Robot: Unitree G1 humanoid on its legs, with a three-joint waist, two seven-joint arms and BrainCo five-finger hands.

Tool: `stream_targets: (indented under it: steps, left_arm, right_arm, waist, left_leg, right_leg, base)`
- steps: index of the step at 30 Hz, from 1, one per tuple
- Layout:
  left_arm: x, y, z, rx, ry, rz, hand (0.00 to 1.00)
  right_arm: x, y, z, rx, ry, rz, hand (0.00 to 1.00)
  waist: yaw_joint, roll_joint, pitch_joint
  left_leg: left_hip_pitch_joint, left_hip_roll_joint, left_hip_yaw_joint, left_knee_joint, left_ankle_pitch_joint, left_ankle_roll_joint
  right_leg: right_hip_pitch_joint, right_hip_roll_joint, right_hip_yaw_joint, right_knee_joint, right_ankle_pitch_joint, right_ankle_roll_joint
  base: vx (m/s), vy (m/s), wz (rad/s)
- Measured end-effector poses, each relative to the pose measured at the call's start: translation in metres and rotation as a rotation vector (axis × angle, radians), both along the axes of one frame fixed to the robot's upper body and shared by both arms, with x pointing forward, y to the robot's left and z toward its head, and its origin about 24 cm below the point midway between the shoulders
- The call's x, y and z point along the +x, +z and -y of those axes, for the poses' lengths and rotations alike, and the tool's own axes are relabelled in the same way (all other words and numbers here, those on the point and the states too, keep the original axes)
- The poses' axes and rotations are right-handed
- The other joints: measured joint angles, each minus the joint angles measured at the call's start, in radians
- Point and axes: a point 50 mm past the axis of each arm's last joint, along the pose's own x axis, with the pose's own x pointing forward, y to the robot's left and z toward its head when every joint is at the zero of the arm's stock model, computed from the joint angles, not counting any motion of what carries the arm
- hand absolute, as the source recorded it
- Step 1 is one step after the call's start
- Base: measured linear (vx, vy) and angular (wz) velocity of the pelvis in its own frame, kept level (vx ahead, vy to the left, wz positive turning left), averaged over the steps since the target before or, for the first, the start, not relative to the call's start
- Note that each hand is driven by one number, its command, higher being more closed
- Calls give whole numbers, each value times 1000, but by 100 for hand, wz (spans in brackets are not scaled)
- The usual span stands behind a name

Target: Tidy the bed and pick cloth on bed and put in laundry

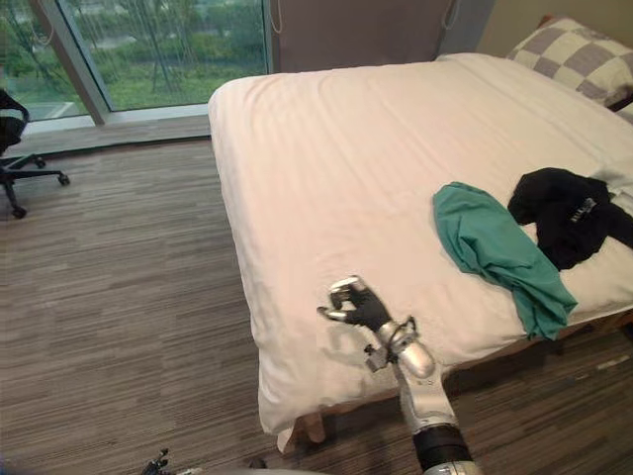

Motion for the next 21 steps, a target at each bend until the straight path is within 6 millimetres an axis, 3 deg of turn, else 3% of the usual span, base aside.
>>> stream_targets:
  steps: [2, 3, 4, 5, 6, 7, 11, 16, 21]
  left_arm:
    - [5, 0, 6, -16, 11, 36, 0]
    - [12, 1, 10, -24, 26, 64, 0]
    - [17, 2, 11, -26, 34, 80, 0]
    - [26, 4, 10, -24, 38, 113, 0]
    - [39, 9, 8, -23, 49, 165, 0]
    - [45, 11, 8, -23, 60, 190, 0]
    - [74, 25, 4, 13, 106, 328, 0]
    - [99, 35, 6, 16, 94, 408, 0]
    - [136, 48, 22, -28, 31, 496, 0]
  right_arm:
    - [13, 13, -24, -15, 70, -10, 100]
    - [22, 25, -39, -27, 100, 2, 100]
    - [26, 33, -49, -24, 110, 9, 100]
    - [34, 43, -57, -22, 104, 20, 100]
    - [43, 55, -69, -19, 92, 37, 100]
    - [47, 58, -71, -27, 81, 41, 100]
    - [68, 57, -67, -98, -52, 23, 100]
    - [84, 64, -51, -115, -176, 39, 100]
    - [97, 75, -45, -120, -266, 63, 100]
  waist:
    - [30, 12, 28]
    - [40, 1, 55]
    - [55, 8, 81]
    - [63, -11, 121]
    - [69, -7, 201]
    - [70, -5, 232]
    - [98, -5, 409]
    - [111, 8, 448]
    - [115, 57, 471]
  left_leg:
    - [-9, 7, -13, 0, 0, 0]
    - [-32, 11, -24, 0, 0, -1]
    - [-59, 12, -28, 0, 9, -5]
    - [-94, 14, -36, 8, 15, -5]
    - [-142, 19, -51, 28, 27, -8]
    - [-164, 22, -53, 33, 32, -13]
    - [-275, 34, -75, 28, 92, -6]
    - [-381, 30, -73, 30, 122, -1]
    - [-481, 24, -56, 39, 138, 3]
  right_leg:
    - [-15, 5, -2, 7, -3, -5]
    - [-41, 7, -3, 21, -13, -17]
    - [-68, 7, -6, 29, -18, -20]
    - [-95, 6, -9, 40, -22, -20]
    - [-134, 5, -18, 58, -25, -26]
    - [-155, 5, -23, 69, -25, -28]
    - [-270, 14, -32, 97, -3, -45]
    - [-378, 11, -27, 94, 27, -47]
    - [-498, -4, -5, 131, 34, -46]
  base:
    - [-59, -34, 13]
    - [-103, -34, 13]
    - [-139, -32, 12]
    - [-227, -30, 24]
    - [-245, -24, 27]
    - [-259, -8, 29]
    - [-134, 13, 12]
    - [0, 14, -2]
    - [3, 35, -9]
